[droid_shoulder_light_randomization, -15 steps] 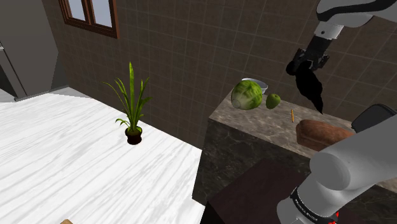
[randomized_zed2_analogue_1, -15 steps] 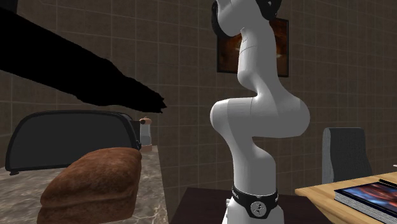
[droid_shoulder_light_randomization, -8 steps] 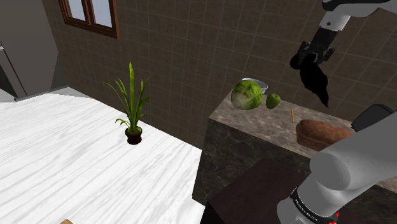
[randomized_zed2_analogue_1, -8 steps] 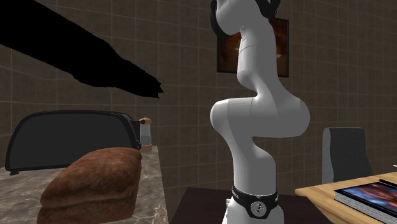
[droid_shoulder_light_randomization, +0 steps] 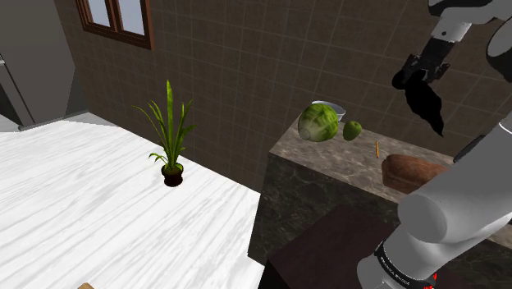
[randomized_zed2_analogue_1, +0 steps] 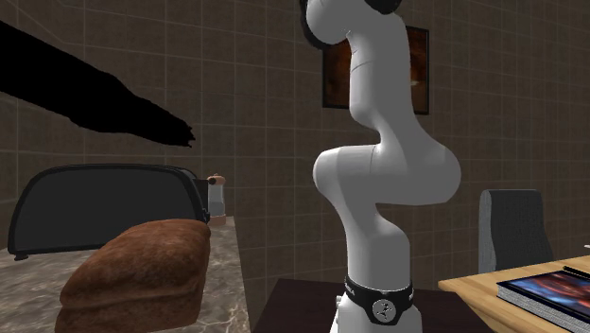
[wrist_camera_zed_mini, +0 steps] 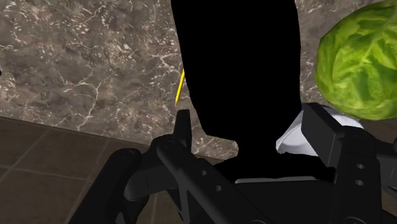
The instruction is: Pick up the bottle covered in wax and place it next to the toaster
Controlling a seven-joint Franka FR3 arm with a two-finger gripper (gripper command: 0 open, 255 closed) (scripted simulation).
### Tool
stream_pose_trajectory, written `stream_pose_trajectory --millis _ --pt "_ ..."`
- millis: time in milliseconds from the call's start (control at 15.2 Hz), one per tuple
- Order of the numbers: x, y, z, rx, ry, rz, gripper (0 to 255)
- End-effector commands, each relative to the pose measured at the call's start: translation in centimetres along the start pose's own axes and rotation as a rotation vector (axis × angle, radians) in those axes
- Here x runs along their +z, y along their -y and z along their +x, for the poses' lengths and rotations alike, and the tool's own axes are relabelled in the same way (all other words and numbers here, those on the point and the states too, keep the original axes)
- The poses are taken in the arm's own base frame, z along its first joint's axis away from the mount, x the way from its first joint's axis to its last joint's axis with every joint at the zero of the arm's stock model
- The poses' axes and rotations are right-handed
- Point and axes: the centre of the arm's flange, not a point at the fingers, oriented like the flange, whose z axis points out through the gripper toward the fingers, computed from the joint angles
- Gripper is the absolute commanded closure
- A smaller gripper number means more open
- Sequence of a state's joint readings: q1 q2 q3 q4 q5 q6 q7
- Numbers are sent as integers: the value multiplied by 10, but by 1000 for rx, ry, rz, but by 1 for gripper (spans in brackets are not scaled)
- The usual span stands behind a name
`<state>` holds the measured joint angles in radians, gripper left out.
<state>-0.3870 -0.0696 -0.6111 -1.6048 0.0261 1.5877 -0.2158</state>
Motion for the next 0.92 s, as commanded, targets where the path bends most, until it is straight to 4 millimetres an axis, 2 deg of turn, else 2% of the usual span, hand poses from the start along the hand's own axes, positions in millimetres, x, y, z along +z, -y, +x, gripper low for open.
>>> stream_pose_trajectory --millis 0,660,858 --pt "0 -23 10 -3 -1 0 255" --pt "-4 -143 66 -3 -1 0 255" --pt "6 -148 67 -3 -1 0 255"
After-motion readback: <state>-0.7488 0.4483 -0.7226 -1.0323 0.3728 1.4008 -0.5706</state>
